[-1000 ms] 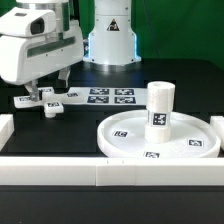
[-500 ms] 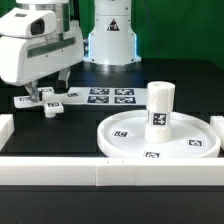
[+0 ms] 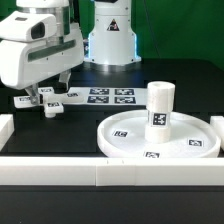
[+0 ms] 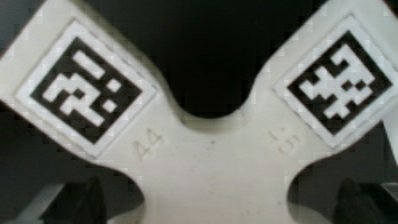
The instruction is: Assemble round table
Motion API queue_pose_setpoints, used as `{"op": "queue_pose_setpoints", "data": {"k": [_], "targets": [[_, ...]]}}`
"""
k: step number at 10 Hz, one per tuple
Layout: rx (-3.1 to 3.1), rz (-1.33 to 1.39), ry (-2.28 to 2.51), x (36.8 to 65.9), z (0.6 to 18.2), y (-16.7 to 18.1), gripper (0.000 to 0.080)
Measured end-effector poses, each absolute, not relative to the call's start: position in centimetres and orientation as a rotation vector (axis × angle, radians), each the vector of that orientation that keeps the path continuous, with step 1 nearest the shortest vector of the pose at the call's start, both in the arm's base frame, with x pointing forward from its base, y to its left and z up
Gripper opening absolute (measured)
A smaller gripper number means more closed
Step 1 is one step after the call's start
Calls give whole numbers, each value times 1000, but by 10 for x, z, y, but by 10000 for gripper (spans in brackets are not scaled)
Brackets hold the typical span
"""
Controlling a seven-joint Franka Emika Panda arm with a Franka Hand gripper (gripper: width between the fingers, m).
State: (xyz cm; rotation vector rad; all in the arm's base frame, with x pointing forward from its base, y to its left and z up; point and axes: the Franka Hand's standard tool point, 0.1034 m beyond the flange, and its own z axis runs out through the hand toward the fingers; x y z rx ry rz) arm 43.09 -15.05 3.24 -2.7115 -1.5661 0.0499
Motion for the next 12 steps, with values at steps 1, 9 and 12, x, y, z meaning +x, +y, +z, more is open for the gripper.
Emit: {"op": "queue_pose_setpoints", "data": {"k": [1,9,12], "targets": [[-2710,53,-1565,430,31,-150,648],[-2702,79,-1546,423,20,-152,449],[-2707,74,-1542,426,23,-150,449]]}}
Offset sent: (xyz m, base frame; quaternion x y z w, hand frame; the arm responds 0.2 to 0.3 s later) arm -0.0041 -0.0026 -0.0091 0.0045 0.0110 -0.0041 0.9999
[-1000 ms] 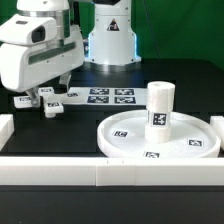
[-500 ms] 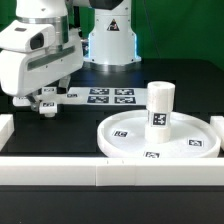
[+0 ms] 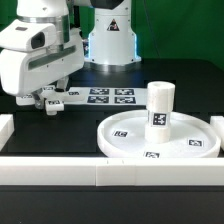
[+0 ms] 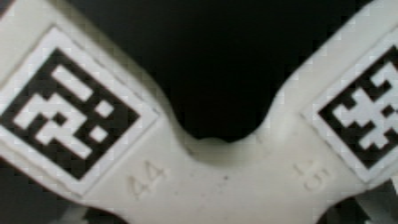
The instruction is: Assemble round table
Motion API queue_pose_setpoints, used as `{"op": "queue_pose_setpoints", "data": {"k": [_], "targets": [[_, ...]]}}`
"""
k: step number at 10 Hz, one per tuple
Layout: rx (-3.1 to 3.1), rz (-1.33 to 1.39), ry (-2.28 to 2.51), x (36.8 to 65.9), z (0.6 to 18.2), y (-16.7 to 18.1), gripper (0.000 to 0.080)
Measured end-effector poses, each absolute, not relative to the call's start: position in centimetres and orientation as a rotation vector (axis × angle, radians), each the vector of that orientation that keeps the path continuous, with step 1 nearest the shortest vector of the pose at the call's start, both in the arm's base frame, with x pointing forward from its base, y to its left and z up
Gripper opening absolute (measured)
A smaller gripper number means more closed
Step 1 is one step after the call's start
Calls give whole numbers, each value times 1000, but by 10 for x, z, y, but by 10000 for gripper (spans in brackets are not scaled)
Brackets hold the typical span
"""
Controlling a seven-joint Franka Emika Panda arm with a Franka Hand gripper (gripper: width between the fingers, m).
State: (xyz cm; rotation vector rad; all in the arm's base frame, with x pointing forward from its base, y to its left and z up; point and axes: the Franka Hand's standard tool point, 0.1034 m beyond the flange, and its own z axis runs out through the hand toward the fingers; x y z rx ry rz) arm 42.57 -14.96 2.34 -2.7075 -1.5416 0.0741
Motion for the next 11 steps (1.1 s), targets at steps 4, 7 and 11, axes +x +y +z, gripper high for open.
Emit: {"op": "queue_pose_setpoints", "data": {"k": [4,7,11], "targets": [[-2810,115,-1270,434,54,-113,449],[-2870,130,-1059,448,84,-61,450],[-2940,121,-851,497,110,12,450]]}}
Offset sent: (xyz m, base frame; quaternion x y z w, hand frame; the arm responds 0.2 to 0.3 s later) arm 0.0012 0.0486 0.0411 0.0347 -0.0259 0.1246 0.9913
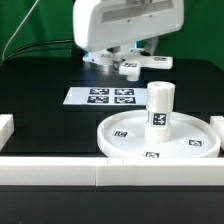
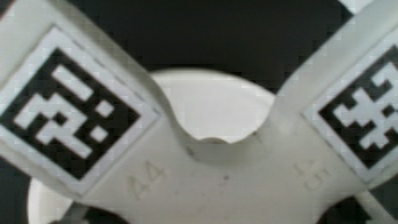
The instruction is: Assemble round table
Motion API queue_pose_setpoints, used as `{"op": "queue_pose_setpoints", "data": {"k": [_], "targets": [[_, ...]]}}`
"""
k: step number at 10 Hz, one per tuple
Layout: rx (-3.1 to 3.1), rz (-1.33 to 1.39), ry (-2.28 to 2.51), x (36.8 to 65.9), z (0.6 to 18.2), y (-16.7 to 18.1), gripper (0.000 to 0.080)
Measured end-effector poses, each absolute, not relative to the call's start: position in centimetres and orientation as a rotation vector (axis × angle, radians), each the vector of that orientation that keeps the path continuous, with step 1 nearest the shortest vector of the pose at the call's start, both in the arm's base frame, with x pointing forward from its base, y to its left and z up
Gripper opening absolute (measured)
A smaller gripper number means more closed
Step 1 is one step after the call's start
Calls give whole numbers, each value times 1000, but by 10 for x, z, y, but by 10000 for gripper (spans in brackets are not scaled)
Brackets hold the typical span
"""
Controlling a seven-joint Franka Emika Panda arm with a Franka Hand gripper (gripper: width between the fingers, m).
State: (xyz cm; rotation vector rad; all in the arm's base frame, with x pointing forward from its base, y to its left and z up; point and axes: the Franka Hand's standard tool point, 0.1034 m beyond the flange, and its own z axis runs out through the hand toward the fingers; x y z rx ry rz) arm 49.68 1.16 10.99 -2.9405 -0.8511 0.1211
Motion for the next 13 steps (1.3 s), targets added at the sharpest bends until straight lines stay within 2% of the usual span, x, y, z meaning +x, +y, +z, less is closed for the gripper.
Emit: {"op": "queue_pose_setpoints", "data": {"k": [1,6,8,10,13], "targets": [[-2957,117,-826,503,110,21,450],[-2948,126,-851,502,109,19,450],[-2940,90,-887,523,127,28,450],[-2937,56,-908,537,137,34,452],[-2936,65,-904,534,134,33,451]]}}
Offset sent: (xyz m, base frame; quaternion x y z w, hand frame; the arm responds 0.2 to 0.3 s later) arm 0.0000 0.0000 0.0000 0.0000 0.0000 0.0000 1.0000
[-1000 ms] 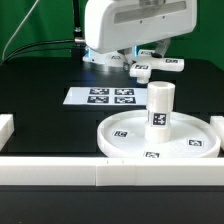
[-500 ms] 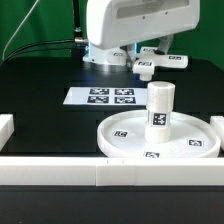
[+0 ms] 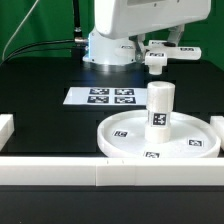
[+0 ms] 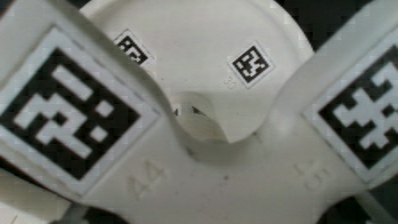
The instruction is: Assemble round table
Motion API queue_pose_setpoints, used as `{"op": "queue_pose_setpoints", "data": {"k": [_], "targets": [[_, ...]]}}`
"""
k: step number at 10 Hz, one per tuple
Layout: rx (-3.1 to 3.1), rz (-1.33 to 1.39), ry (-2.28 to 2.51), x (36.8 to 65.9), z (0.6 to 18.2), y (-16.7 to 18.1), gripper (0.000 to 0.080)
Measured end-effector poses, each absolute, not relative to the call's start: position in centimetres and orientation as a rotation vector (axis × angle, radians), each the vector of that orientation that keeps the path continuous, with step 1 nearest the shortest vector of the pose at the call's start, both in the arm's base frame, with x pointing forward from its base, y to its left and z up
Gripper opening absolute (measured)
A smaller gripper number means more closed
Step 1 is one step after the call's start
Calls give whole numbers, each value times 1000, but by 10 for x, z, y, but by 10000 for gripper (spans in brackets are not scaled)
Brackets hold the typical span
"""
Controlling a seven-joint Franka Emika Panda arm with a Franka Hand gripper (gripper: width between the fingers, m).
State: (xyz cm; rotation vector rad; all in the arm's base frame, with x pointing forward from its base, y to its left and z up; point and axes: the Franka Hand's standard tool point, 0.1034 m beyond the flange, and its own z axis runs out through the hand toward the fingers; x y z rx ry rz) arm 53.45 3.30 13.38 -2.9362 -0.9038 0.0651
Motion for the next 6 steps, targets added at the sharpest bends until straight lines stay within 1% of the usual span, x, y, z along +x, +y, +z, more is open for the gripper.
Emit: {"op": "queue_pose_setpoints", "data": {"k": [1,4,6], "targets": [[-2936,66,-905,535,133,33,452],[-2923,51,-972,554,129,41,451],[-2920,62,-970,553,122,41,451]]}}
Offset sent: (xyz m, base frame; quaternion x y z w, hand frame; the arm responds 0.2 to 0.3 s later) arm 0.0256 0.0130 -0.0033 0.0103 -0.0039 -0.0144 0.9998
